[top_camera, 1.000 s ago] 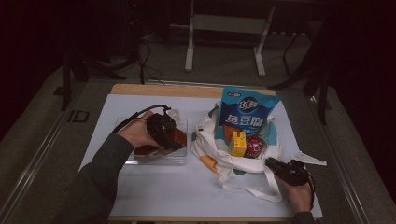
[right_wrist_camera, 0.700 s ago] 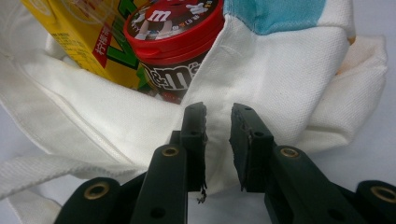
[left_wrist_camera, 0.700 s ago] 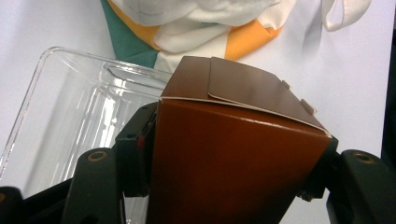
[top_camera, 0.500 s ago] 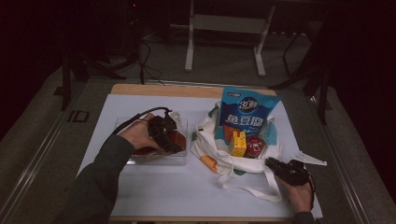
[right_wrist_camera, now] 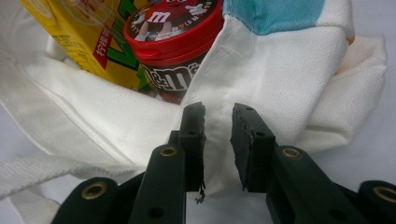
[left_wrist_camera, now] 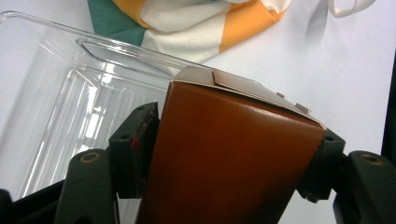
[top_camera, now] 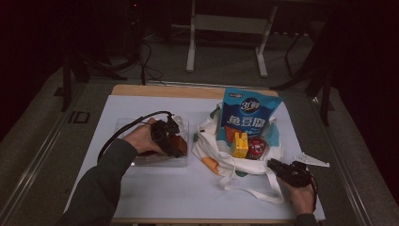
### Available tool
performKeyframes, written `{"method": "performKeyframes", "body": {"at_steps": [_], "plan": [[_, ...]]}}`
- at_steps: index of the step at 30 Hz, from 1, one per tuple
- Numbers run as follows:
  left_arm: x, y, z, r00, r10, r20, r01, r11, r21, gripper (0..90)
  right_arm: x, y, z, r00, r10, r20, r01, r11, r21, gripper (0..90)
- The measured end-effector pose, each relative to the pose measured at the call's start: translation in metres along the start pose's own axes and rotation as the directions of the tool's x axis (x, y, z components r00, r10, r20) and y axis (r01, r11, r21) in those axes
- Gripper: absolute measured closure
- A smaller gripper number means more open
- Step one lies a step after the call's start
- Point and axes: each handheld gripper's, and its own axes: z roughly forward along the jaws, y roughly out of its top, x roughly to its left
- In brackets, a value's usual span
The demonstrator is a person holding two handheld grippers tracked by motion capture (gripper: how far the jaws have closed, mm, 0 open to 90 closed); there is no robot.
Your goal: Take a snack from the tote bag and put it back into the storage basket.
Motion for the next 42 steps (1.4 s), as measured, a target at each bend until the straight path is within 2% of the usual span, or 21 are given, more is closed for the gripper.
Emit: {"method": "performKeyframes", "body": {"at_steps": [5,10,17,19,24,28,31,36,42], "plan": [[0.000,-0.002,0.006,1.0000,-0.003,0.010,0.003,0.9998,0.020,31.4,0.000,0.000,0.000,1.0000,-0.001,0.000,0.001,1.000,0.000,73.4],[0.000,-0.002,0.010,0.9997,-0.011,0.022,0.011,0.9998,0.015,27.6,0.000,0.000,0.000,1.0000,-0.001,0.000,0.001,1.000,-0.001,73.3],[-0.006,0.004,0.023,0.9999,0.005,0.011,-0.006,0.9973,0.073,18.4,0.000,0.000,0.000,1.0000,-0.001,0.001,0.001,1.000,0.000,73.3],[-0.006,0.005,0.026,0.9999,-0.001,0.014,0.000,0.9969,0.079,16.4,0.000,0.000,-0.001,1.0000,-0.002,0.001,0.002,1.000,0.000,73.3],[-0.006,0.005,0.029,0.9995,-0.024,0.021,0.022,0.9979,0.060,14.9,0.000,0.001,-0.001,1.0000,-0.001,0.001,0.001,1.000,0.001,73.3],[-0.007,0.004,0.031,0.9999,-0.014,0.010,0.013,0.9985,0.053,15.1,0.000,0.001,-0.001,1.0000,-0.002,0.001,0.002,1.000,0.001,73.0],[-0.006,0.004,0.031,0.9997,-0.023,0.006,0.023,0.9991,0.037,15.1,0.001,0.001,-0.001,1.0000,-0.002,0.001,0.002,1.000,0.002,72.8],[-0.008,0.007,0.029,0.9998,-0.013,0.015,0.013,0.9997,0.019,15.3,0.001,0.001,-0.001,1.0000,-0.002,0.002,0.002,1.000,0.002,72.7],[-0.009,0.007,0.022,0.9999,-0.014,0.003,0.014,0.9996,-0.025,16.0,0.001,0.001,-0.001,1.0000,-0.004,0.003,0.004,1.000,0.000,72.3]]}}
